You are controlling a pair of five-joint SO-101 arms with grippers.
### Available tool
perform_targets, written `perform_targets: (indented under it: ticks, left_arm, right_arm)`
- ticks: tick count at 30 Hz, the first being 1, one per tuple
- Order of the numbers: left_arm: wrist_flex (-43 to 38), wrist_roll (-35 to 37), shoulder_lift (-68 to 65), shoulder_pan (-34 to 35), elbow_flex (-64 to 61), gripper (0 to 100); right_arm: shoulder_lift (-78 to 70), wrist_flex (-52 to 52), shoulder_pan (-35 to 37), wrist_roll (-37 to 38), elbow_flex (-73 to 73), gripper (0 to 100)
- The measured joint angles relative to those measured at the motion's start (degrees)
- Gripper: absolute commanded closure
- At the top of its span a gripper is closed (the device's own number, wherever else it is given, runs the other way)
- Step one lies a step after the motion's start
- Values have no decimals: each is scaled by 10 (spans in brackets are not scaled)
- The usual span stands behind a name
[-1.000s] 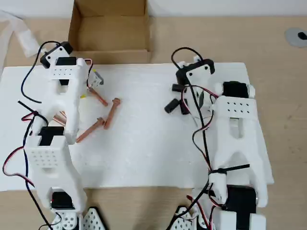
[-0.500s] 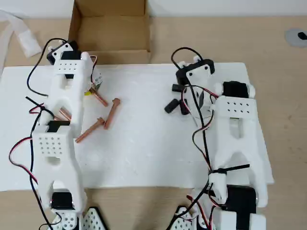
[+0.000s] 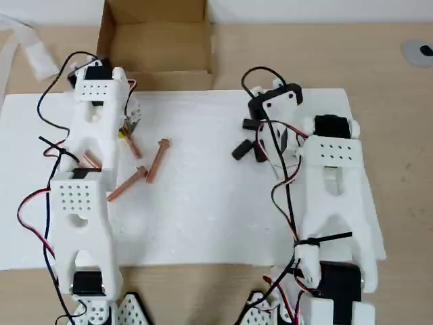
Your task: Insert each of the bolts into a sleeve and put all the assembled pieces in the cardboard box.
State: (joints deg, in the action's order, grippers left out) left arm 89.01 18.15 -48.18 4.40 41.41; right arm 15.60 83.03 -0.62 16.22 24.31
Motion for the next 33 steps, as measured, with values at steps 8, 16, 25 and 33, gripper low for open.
perform_targets:
  ticks: [8,16,25,33]
  left_arm:
    - [107,-132,30,-20,169,991]
    - [111,-178,237,-88,41,990]
    - [112,-238,549,-89,-214,990]
    - [75,-262,782,-88,-362,990]
  right_arm:
    - [-6,5,57,-44,-68,915]
    - [-111,5,105,-216,-147,915]
    - [-240,5,124,-396,-164,915]
    - [-246,-30,173,-484,-164,914]
